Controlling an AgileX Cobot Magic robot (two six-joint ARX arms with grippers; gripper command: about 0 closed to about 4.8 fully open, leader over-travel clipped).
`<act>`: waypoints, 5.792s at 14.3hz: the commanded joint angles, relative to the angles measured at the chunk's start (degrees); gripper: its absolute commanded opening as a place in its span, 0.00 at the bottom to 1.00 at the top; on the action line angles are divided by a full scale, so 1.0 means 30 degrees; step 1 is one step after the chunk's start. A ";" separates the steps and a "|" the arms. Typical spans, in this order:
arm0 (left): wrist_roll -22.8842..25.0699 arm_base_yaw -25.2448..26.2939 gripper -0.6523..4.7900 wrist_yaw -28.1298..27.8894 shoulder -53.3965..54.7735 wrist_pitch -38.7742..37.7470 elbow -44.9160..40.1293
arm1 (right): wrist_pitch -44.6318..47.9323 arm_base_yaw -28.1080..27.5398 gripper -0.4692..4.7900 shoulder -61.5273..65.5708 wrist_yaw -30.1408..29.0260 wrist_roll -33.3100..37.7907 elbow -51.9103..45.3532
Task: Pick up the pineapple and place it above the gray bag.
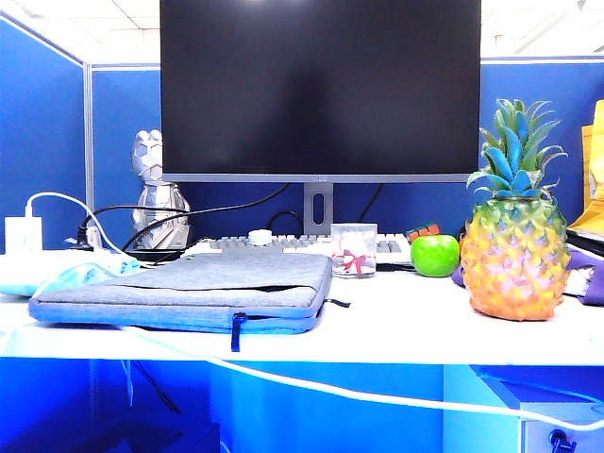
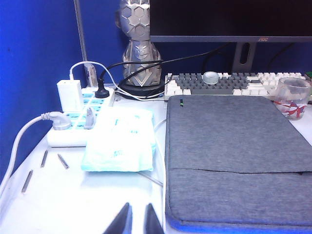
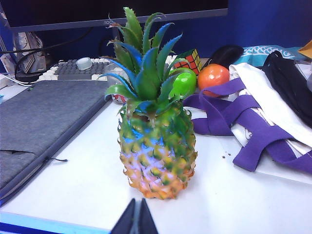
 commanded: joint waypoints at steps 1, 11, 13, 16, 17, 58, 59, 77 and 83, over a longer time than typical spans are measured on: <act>0.0007 0.0007 0.22 0.0080 -0.0007 0.0255 0.0044 | 0.0233 -0.0007 0.09 -0.0007 -0.0007 -0.0058 0.0102; -0.2273 0.0007 0.23 0.1581 0.0000 0.2936 0.0532 | 0.3337 0.0000 0.39 0.0000 -0.0007 0.1268 0.0117; -0.2266 0.0015 0.29 0.0874 0.0634 0.3672 0.2412 | 0.6572 0.0007 1.00 0.0007 -0.0007 0.2018 0.0124; -0.2208 0.0015 1.00 0.1821 0.5348 0.3461 0.5901 | 0.7584 0.0015 1.00 0.0240 -0.0313 0.2594 0.1202; -0.2208 0.0015 1.00 0.2463 0.7679 0.3067 0.7206 | 0.7322 0.0007 1.00 0.0787 -0.0364 0.2586 0.1923; -0.1778 -0.0015 1.00 0.6863 2.0801 0.2397 1.3471 | 0.2186 0.0364 0.09 2.6236 -1.0025 -0.1246 2.1354; -0.1778 -0.0015 1.00 0.6863 2.0801 0.2390 1.3471 | 0.2193 0.0947 0.09 2.6257 -0.9952 -0.1246 2.2301; -0.0641 0.0372 1.00 0.4801 2.0524 0.1741 1.3559 | 0.1734 0.8736 0.09 3.7973 -0.7803 -0.4197 3.2647; -0.0627 0.0372 1.00 0.4932 2.0553 0.0736 1.3537 | 0.0510 0.9588 0.09 3.9867 -0.6011 -0.5552 3.2632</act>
